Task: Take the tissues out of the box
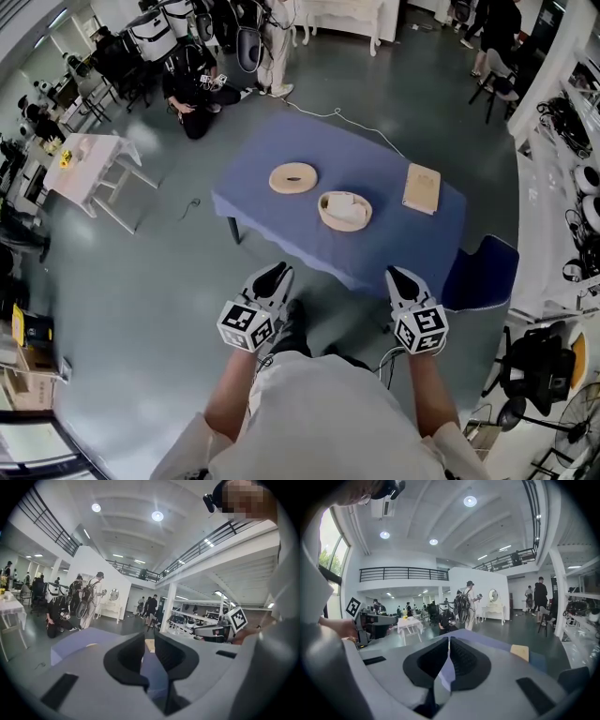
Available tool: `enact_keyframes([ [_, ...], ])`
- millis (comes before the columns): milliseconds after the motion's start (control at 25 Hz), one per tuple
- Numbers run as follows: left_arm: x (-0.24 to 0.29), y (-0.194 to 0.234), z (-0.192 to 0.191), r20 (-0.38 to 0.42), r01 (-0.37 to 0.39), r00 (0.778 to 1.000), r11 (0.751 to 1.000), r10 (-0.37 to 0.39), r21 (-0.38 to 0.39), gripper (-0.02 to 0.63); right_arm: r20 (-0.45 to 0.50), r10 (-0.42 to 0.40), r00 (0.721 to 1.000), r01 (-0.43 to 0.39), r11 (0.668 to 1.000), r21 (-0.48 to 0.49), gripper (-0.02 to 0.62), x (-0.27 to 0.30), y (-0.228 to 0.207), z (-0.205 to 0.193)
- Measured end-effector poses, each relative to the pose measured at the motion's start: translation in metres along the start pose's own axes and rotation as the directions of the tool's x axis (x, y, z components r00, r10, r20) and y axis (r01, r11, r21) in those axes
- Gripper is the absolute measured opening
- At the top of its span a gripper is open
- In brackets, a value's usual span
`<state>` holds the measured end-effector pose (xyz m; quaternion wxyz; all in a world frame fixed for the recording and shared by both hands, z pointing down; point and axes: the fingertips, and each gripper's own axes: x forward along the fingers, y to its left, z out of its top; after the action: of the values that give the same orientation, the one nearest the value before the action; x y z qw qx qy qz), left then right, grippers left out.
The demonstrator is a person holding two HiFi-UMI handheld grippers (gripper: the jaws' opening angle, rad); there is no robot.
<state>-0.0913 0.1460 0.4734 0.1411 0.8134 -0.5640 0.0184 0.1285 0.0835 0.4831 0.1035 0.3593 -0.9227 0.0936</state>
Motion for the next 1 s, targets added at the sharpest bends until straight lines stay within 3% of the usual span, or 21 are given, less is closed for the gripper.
enact_keyframes([
  [520,0.077,0.089,0.015,-0.064,0.088,0.994,0.996,-0.088,0.001,0.072,-0.028,-0.092,0.995,0.094,0.994,0.059,0.037,0.098,-0.025,0.011],
  [1000,0.155,0.172,0.037,-0.132,0.252,0.960,0.968,-0.249,0.010,0.072,-0.067,-0.241,0.968,0.247,0.963,0.104,0.037,0.177,-0.039,0.024],
])
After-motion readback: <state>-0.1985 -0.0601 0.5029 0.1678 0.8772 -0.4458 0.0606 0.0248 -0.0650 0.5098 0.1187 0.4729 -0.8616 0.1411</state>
